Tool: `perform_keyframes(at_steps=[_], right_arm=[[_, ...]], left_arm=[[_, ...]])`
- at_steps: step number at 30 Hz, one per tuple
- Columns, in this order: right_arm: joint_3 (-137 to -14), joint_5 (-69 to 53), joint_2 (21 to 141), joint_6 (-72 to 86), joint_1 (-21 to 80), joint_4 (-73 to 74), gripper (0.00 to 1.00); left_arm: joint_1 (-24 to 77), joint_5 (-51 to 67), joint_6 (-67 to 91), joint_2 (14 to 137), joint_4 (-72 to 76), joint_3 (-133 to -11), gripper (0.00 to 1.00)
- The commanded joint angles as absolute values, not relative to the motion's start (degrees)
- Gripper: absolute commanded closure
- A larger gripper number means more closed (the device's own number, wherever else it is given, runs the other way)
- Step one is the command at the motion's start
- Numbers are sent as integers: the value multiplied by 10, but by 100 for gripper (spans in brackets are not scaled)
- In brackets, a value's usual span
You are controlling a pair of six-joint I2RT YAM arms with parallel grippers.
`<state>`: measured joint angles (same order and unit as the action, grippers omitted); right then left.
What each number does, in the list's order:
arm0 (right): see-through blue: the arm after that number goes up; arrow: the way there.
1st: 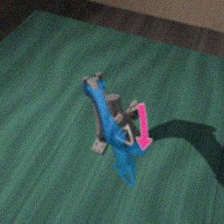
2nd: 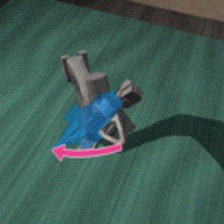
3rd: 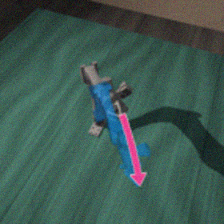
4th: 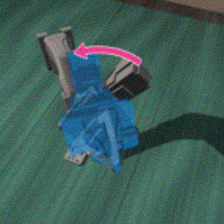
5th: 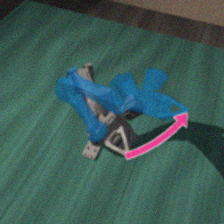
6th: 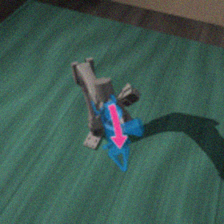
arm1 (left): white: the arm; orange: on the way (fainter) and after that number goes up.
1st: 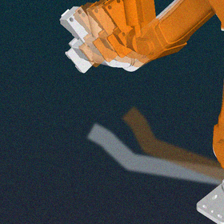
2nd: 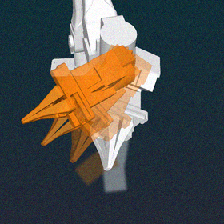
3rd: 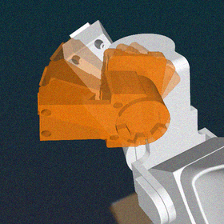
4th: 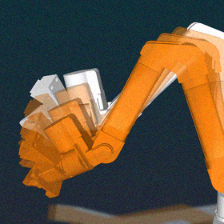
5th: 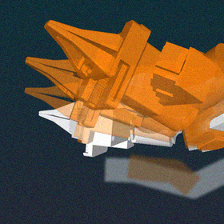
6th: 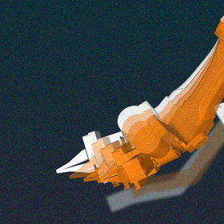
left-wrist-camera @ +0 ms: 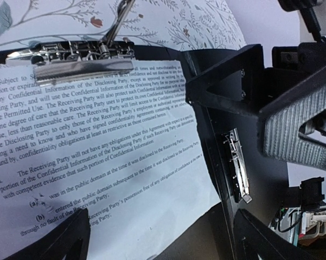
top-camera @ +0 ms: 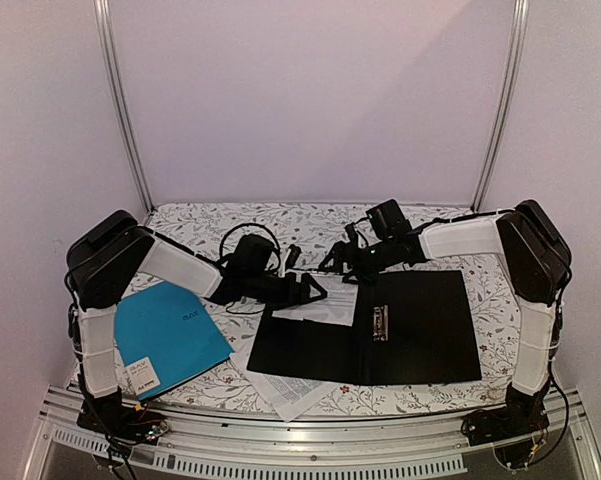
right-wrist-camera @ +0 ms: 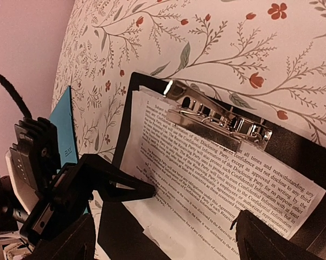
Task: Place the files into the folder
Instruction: Clamp the file onto the spring clip on the folder.
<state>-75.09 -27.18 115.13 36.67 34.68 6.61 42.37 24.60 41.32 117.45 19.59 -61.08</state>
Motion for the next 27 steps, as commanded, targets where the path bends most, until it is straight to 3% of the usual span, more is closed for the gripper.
perform_keyframes(at_steps=[1,27], right_arm=[[-735,-284,1159,375,341,43,11],[-686,-286,1213,369,321,22,12]], left_arm=[[428,227,416,1173,163,-596,8],[428,230,413,1156,161,-595,7]])
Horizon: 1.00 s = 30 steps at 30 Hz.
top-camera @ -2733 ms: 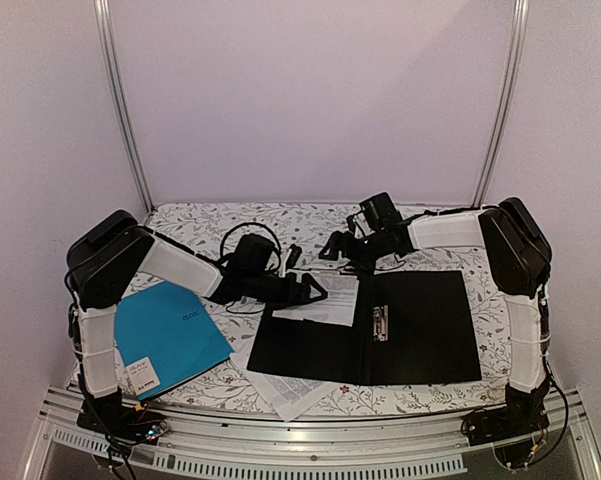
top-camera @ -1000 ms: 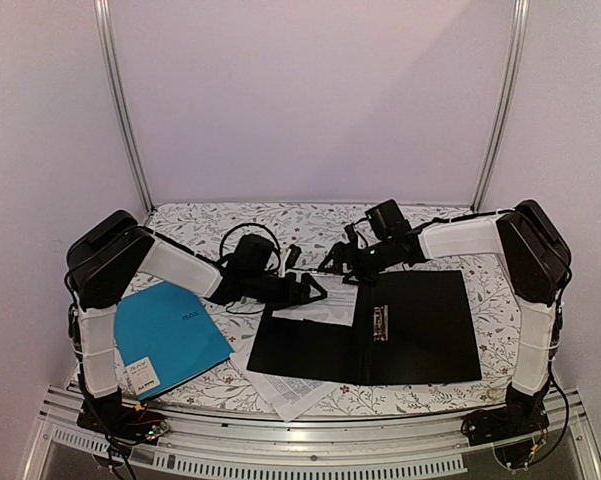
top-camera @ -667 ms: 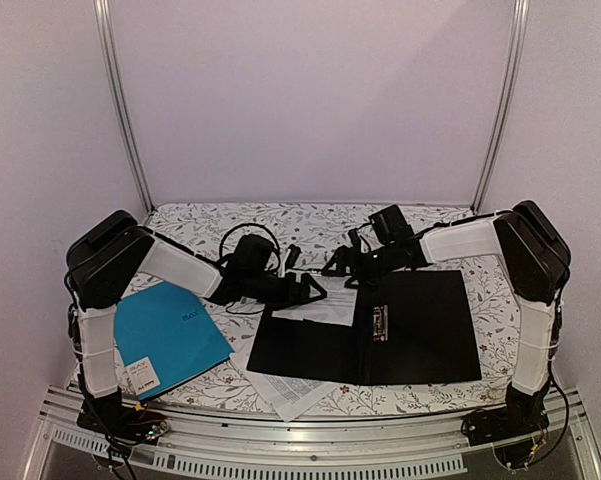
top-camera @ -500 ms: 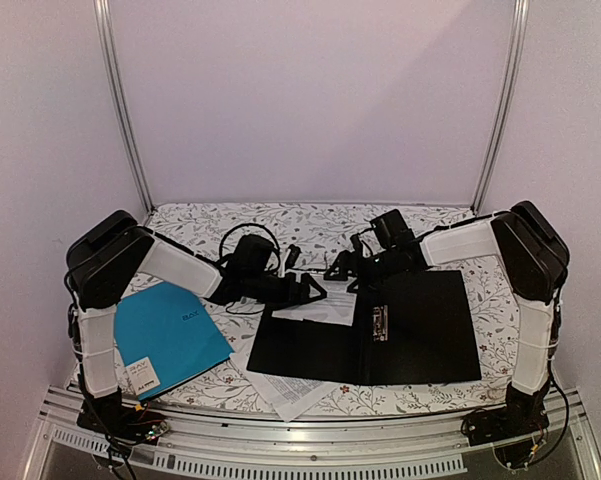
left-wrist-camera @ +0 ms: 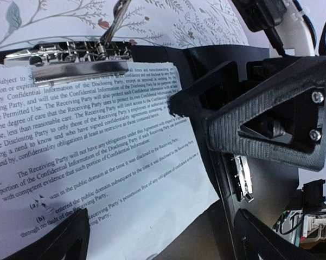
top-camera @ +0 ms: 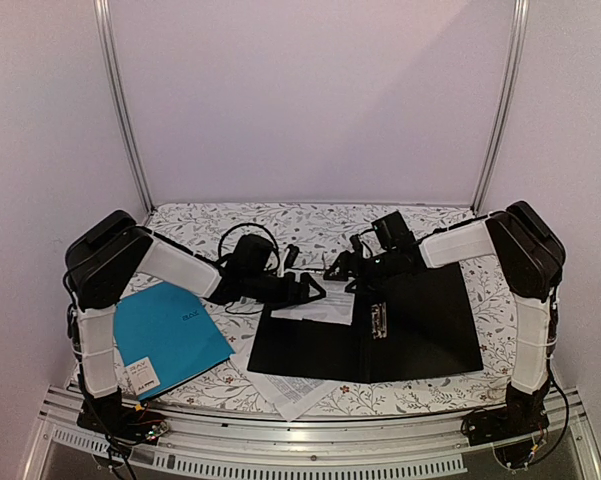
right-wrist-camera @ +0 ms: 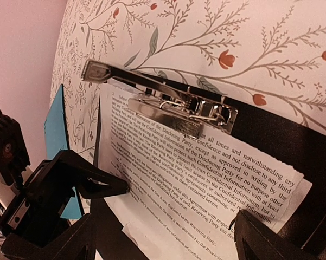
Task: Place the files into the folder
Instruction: Clamp the file onto the spring clip on the folder.
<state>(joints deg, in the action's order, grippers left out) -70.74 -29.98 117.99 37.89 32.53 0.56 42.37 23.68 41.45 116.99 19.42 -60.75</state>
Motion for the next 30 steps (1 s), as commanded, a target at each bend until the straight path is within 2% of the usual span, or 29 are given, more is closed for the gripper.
perform_keyframes(at_steps=[1,9,16,23,30], right_arm=[[-685,-286,1213,368,321,22,12],[-676,-291,1214,360,318,23,12],[-674,-294,1216,356,317,22,12],[-678,-298,1220,354,317,22,12],[-683,-300,1222,353,316,22,13]], left_arm=[[427,230,410,1151,158,-596,7],[425,191,348,1098,90,-631,6],[423,90,270,1105,-25,-711,12],[422,-12,224,1161,-87,-810,21],[422,-26,191,1242,-149,-919,36]])
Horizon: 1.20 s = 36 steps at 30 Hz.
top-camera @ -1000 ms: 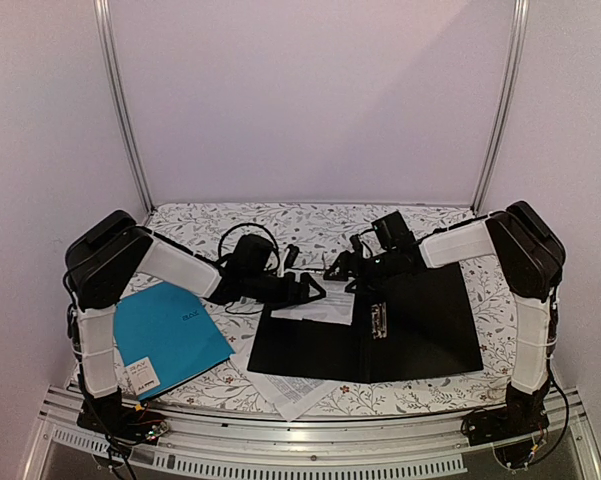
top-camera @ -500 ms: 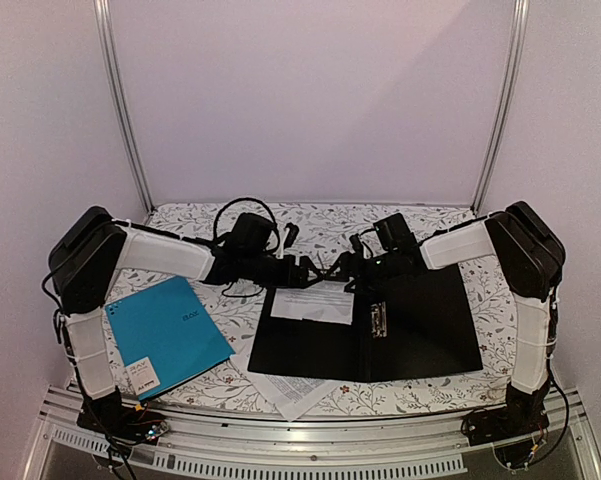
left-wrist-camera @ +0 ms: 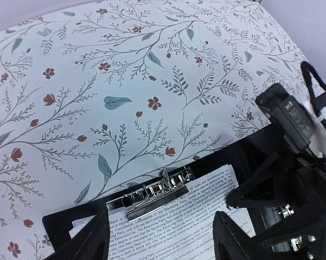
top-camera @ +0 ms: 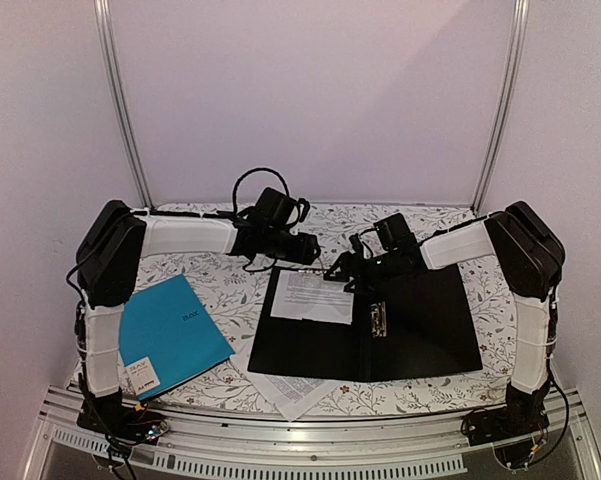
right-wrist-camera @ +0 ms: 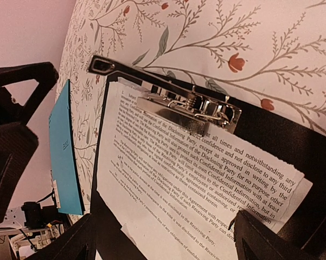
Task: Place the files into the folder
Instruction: Clamp the file onto the spring clip on the folder.
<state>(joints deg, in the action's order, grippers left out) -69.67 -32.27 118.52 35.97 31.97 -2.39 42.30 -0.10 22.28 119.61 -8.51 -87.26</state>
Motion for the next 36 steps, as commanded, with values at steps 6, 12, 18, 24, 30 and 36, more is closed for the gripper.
perform_keyframes(at_steps=[6,12,18,24,30,36], right_arm=[[-682,-306,1229,355,317,19,13],[-690,-307,1233,354,316,18,13],[-696,-312,1239,347,316,15,13],[-685,-313,1239,351,316,16,13],[-680,-311,1236,352,316,13,13],[-680,-310,1234,349,316,14,13]], left_arm=[[423,-23,184,1288,-170,-982,39],[424,-11,187,1315,-184,-1020,39],[425,-15,192,1329,-198,-1045,39],[426,-27,194,1321,-201,-1050,39],[426,-44,188,1320,-218,-1061,41],[426,-51,187,1322,-220,-1063,41]])
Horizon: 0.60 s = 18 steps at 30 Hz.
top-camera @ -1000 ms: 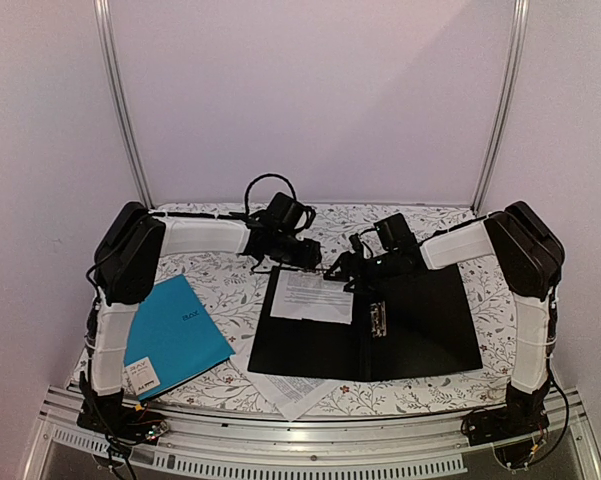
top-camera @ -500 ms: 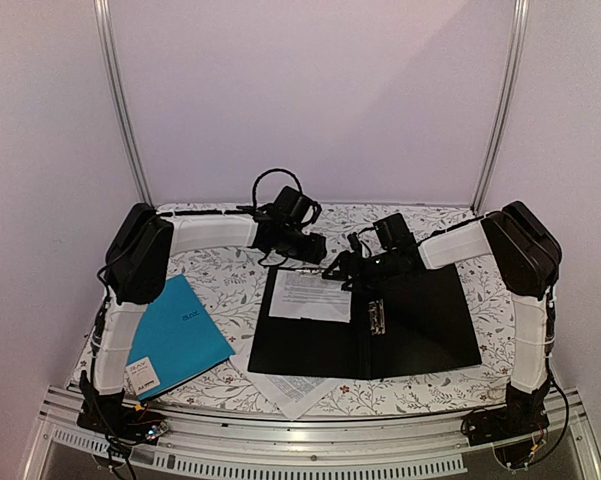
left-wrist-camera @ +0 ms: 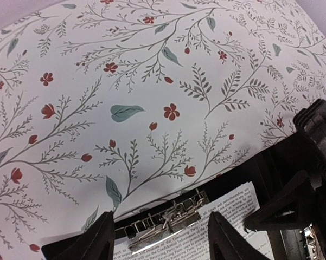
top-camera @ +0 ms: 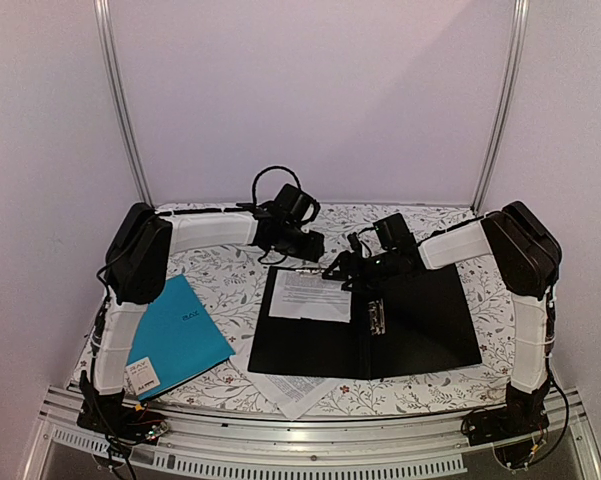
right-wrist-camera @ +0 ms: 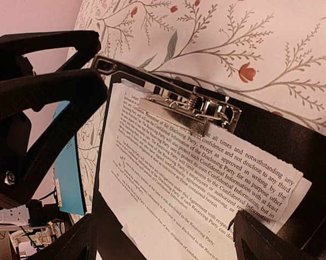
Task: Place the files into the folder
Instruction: Clamp the file onto the spring clip on the folder.
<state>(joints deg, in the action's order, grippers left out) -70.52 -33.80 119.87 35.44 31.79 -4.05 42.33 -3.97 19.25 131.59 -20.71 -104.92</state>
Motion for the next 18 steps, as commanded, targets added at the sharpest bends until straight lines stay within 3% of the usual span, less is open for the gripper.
perform_keyframes(at_steps=[1,18], right_arm=[[-680,-310,1234,348,316,14,13],[-680,-307,1233,351,316,14,13]], left_arm=[[426,-51,187,1323,-220,-1065,41],[421,-49,185,1341,-256,-1099,46]])
